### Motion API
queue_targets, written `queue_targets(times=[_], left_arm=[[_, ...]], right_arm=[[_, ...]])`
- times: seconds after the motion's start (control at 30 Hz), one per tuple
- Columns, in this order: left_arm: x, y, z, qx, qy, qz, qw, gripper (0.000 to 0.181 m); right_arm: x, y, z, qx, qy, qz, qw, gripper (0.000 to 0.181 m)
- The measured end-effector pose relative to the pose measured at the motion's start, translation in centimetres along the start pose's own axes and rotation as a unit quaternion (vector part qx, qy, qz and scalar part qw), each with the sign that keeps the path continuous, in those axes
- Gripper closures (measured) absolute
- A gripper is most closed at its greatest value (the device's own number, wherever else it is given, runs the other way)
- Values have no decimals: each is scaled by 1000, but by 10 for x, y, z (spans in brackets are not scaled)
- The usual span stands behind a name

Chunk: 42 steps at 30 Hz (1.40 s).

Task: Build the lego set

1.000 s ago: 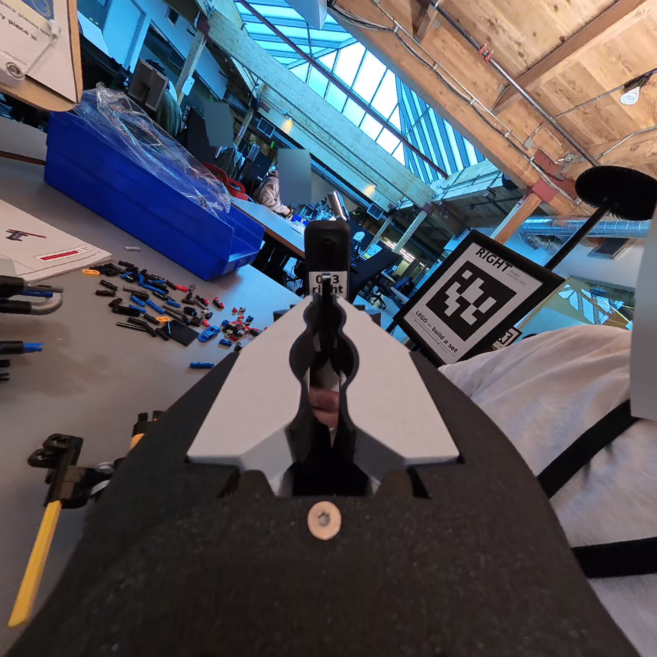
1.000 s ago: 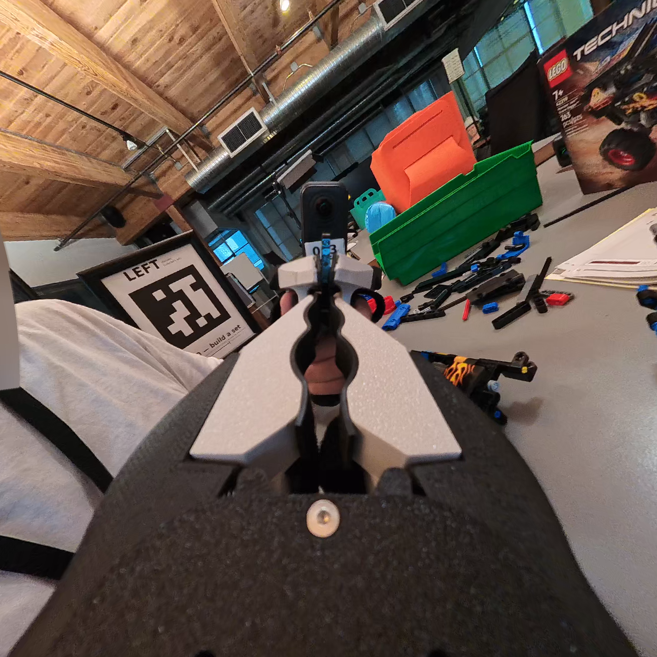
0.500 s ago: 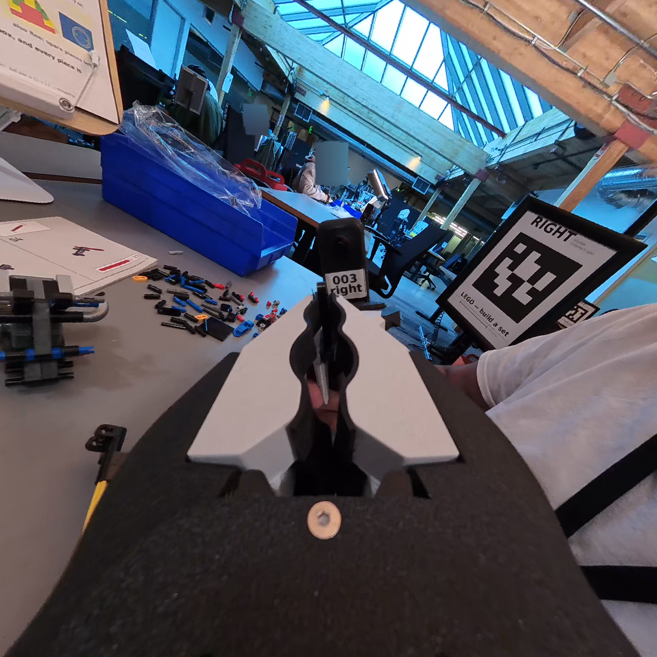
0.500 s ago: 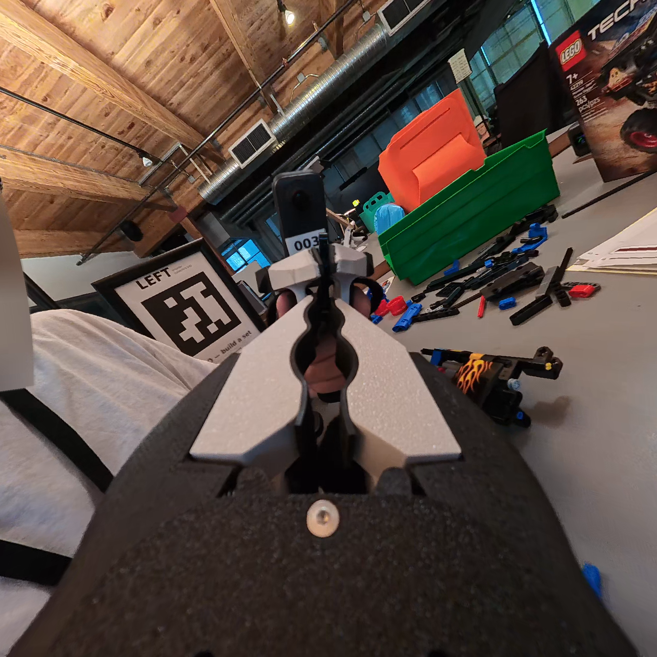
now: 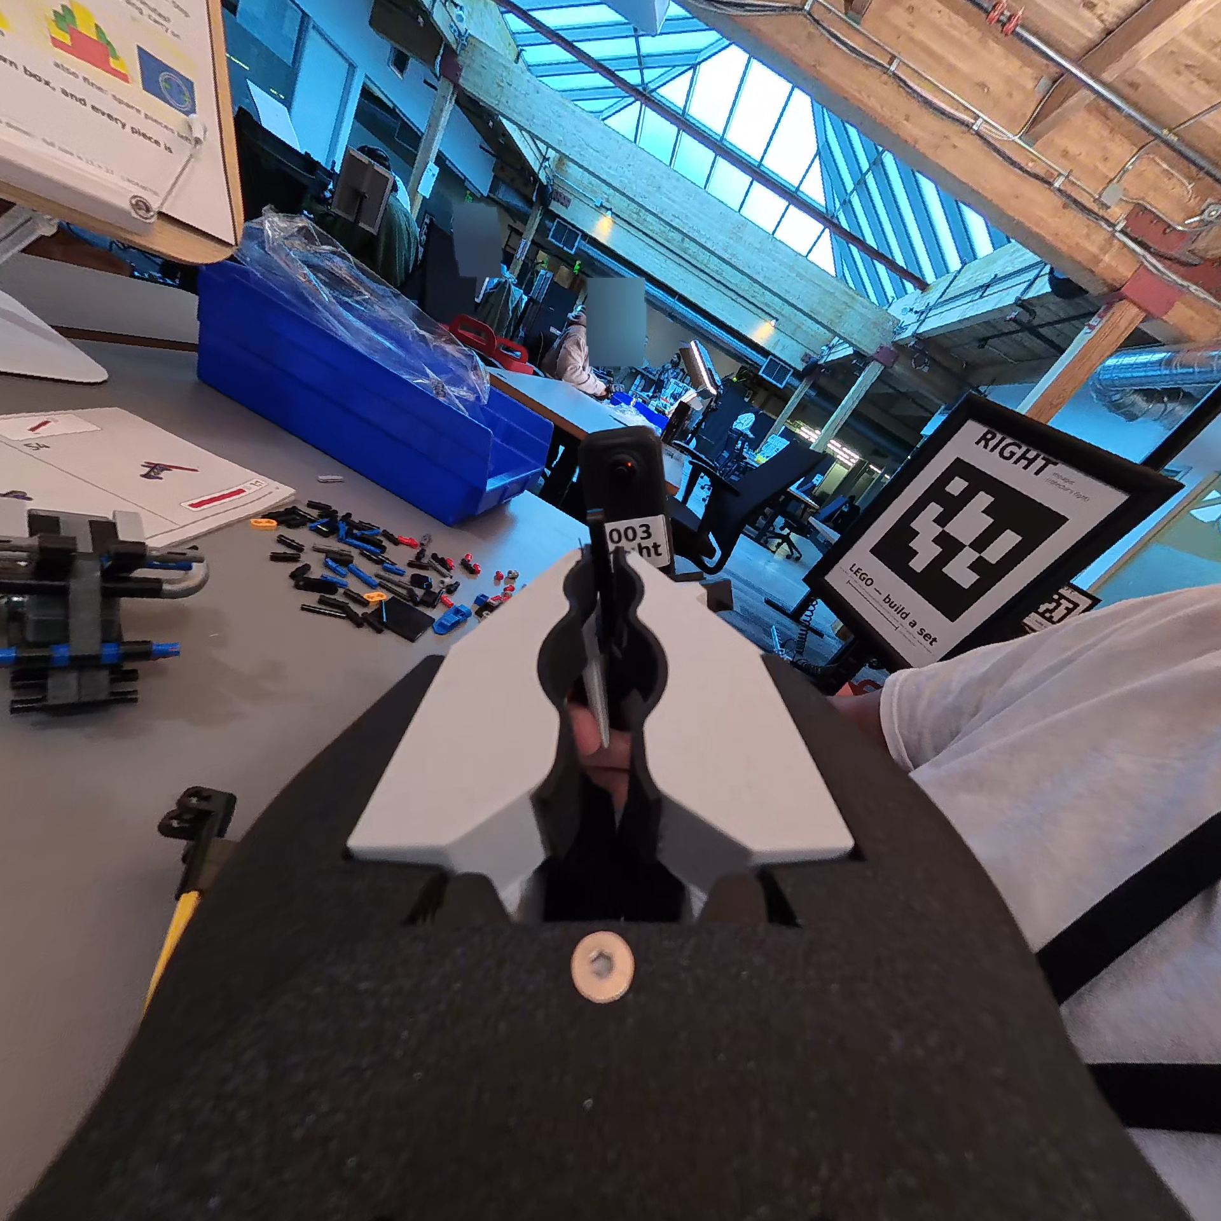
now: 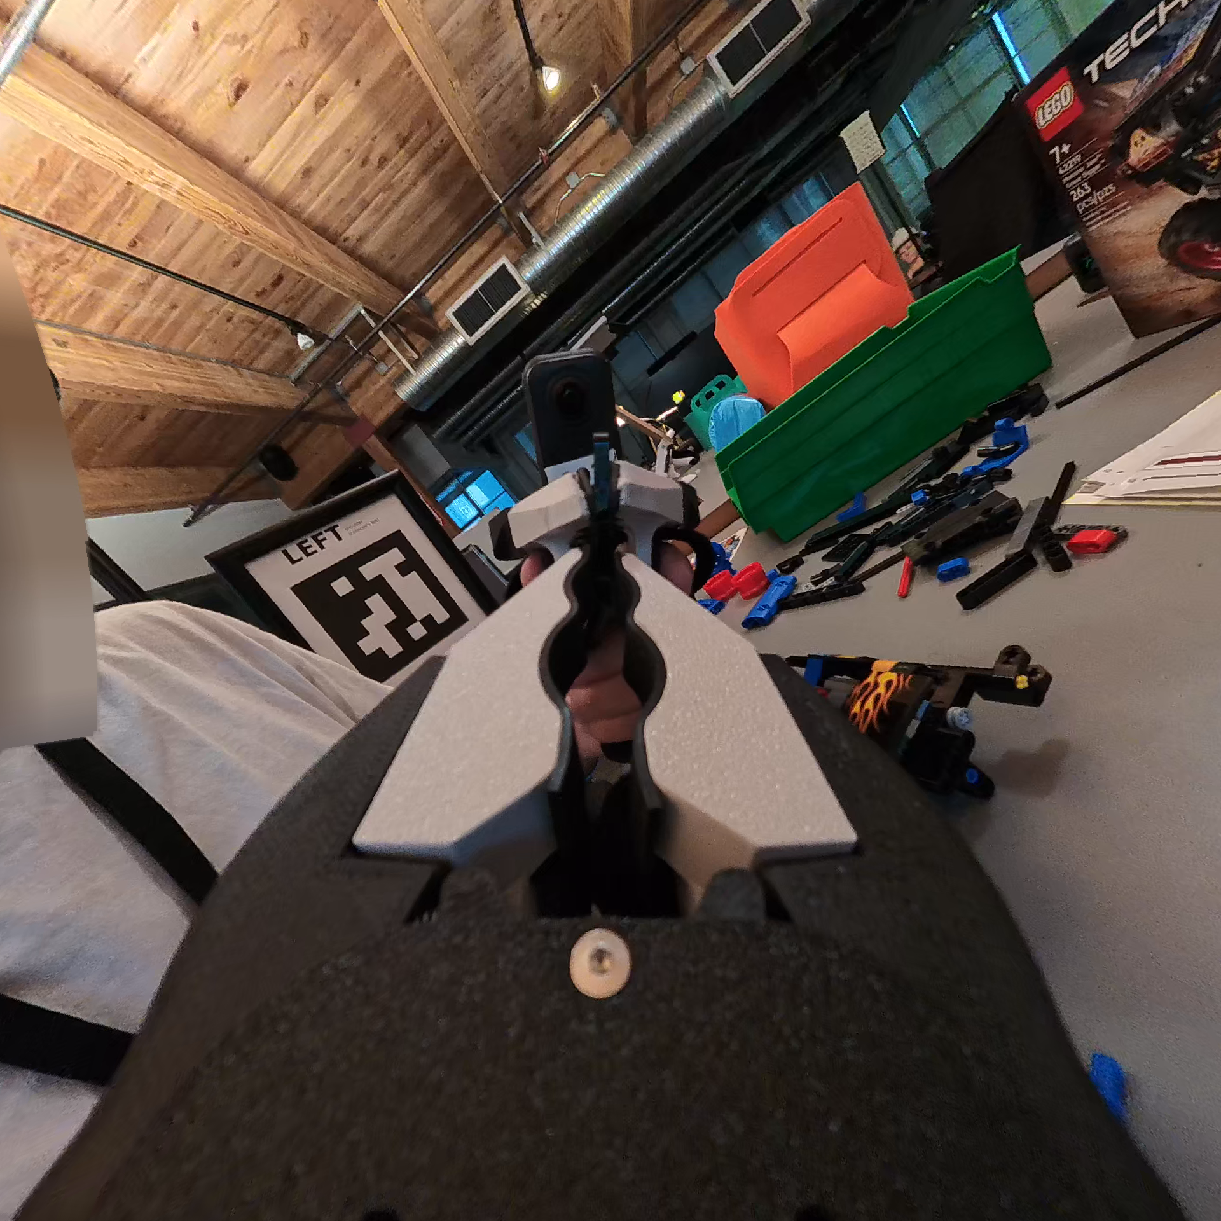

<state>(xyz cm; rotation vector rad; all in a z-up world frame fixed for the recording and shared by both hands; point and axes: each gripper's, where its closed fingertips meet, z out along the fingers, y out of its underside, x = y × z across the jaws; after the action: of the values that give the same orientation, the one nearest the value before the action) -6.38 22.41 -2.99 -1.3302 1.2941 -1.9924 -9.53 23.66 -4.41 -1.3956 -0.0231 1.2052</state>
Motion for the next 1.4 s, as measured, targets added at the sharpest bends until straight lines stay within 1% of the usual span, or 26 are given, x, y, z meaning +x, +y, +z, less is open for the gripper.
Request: queue_targets(times=[0.07,0.43,0.6,0.63,0.7,0.77,0.8,0.83,0.87,0.9,0.97,1.0,1.03,1.1,1.13,1.23,1.3,1.4], left_arm=[[1,-1,0,6,2,-3,1000,179],[-1,-3,-1,35,5,-26,999,180],[0,-5,-2,39,5,-13,999,181],[0,-6,-3,37,3,-7,999,181],[-4,-10,-9,26,-13,19,999,180],[-18,-17,-20,9,-58,68,996,180],[-28,-20,-29,-1,-87,101,991,181],[-41,-22,-38,-15,-119,133,984,180],[-55,-21,-46,-38,-149,160,975,180],[-69,-20,-56,-58,-183,186,964,181],[-96,-19,-75,-90,-249,231,936,180],[-107,-19,-82,-102,-275,242,925,180],[-115,-19,-88,-107,-289,245,919,180],[-121,-19,-92,-104,-291,233,922,180],[-123,-19,-93,-101,-290,227,924,180],[-128,-17,-96,-98,-294,220,925,180],[-127,-17,-96,-95,-291,219,927,180],[-127,-16,-97,-93,-284,216,929,180]], right_arm=[[-1,-4,-2,17,-10,13,1000,180],[0,-2,2,38,-23,45,998,179],[-1,-2,4,46,-31,52,997,179],[0,-1,4,39,-27,47,998,178],[6,-3,0,27,-3,19,999,171],[10,-18,-13,29,30,-42,998,165],[16,-26,-24,16,62,-81,995,161],[26,-33,-39,-6,115,-122,986,162],[41,-36,-55,-38,180,-160,970,163],[51,-33,-71,-82,232,-186,951,163],[69,-10,-98,-185,309,-210,909,159],[74,6,-107,-225,328,-207,893,154],[76,21,-111,-252,332,-201,886,154],[78,39,-112,-270,340,-199,879,154],[80,46,-113,-283,348,-203,870,155],[83,59,-106,-306,357,-232,851,159],[89,61,-105,-321,376,-258,830,162],[94,68,-104,-352,377,-270,813,165]])
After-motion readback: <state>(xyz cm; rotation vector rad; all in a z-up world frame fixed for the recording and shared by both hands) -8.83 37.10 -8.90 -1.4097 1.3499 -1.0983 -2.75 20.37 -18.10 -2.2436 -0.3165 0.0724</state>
